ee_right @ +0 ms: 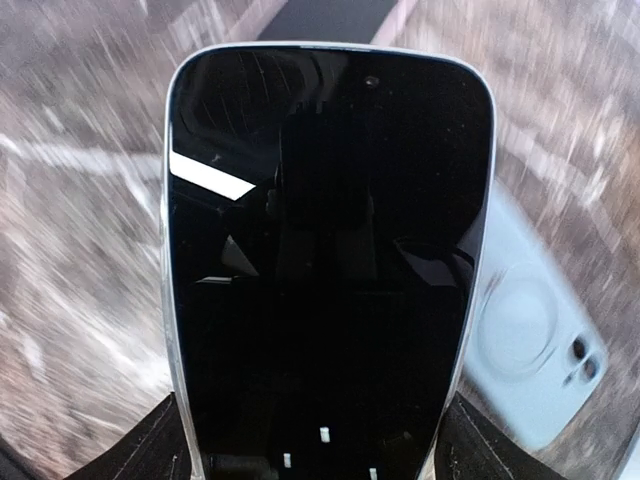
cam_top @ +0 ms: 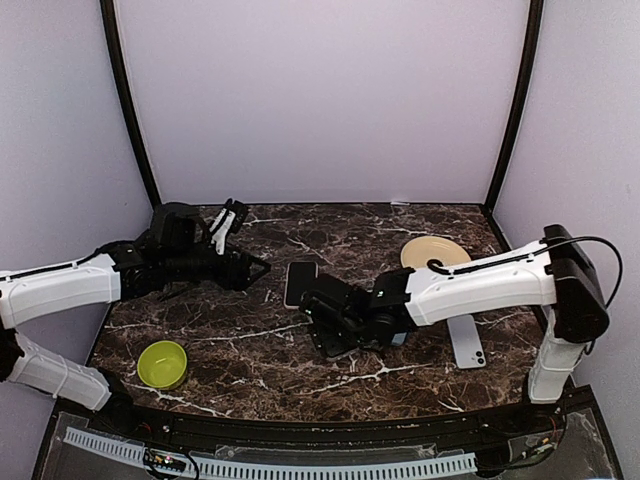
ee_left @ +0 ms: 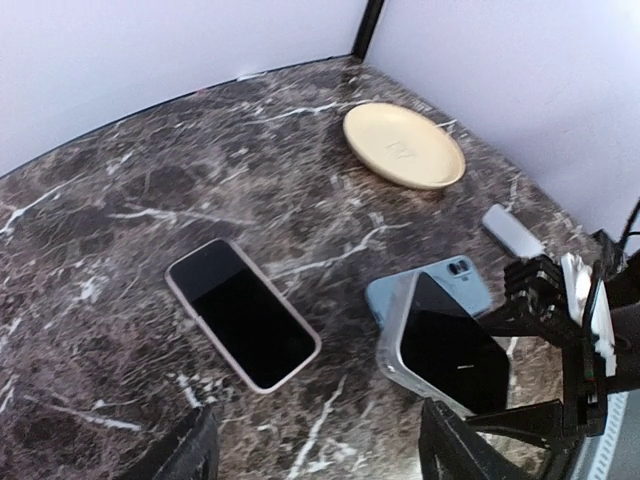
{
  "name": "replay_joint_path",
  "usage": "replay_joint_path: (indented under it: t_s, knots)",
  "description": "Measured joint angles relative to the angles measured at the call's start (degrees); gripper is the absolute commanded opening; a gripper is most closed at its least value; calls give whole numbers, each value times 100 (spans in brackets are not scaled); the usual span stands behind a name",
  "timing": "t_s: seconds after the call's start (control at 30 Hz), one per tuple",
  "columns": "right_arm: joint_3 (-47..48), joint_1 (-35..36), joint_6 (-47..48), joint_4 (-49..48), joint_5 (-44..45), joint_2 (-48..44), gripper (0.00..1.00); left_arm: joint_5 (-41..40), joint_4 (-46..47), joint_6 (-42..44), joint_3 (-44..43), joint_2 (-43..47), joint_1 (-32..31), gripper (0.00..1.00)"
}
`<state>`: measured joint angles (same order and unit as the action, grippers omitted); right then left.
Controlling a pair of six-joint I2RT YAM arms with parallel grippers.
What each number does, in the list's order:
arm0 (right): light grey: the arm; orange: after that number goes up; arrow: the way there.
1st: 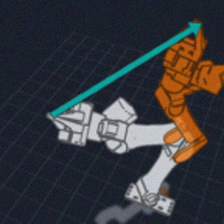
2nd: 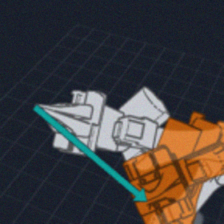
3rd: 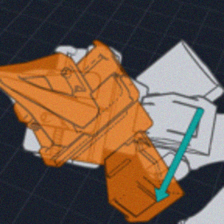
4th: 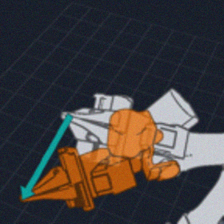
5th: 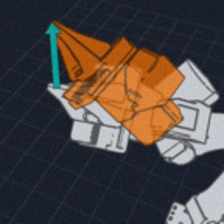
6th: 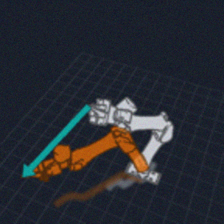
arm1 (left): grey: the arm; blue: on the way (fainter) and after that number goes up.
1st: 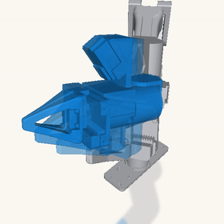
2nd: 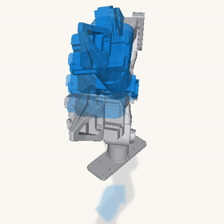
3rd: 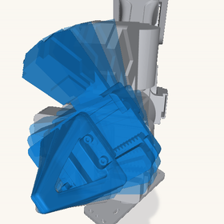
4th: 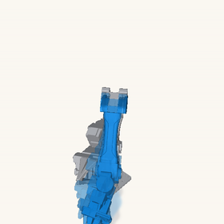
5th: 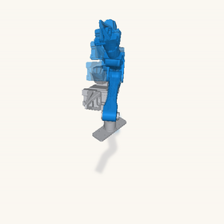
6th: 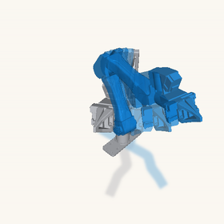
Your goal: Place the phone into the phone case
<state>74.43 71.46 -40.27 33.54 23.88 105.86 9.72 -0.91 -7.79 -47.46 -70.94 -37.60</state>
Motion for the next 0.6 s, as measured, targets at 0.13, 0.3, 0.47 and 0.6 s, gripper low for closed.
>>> replay_joint_path:
  t_s: [0.13, 0.3, 0.47, 0.6]
  knots:
    - [-87, 118, 682, -1154, 769, -699, 36, 835, 804, -413, 352, 420, 0, 75]
    - [-85, 354, 1740, -2732, 1504, -955, 36, 1388, 2083, -1132, 627, 848, -2, 72]
    - [-85, 483, 2618, -3622, 1676, -929, 36, 1530, 2839, -1537, 638, 870, -2, 53]
    - [-85, 505, 3012, -3976, 1694, -927, 35, 1600, 3115, -1622, 638, 846, -17, 36]
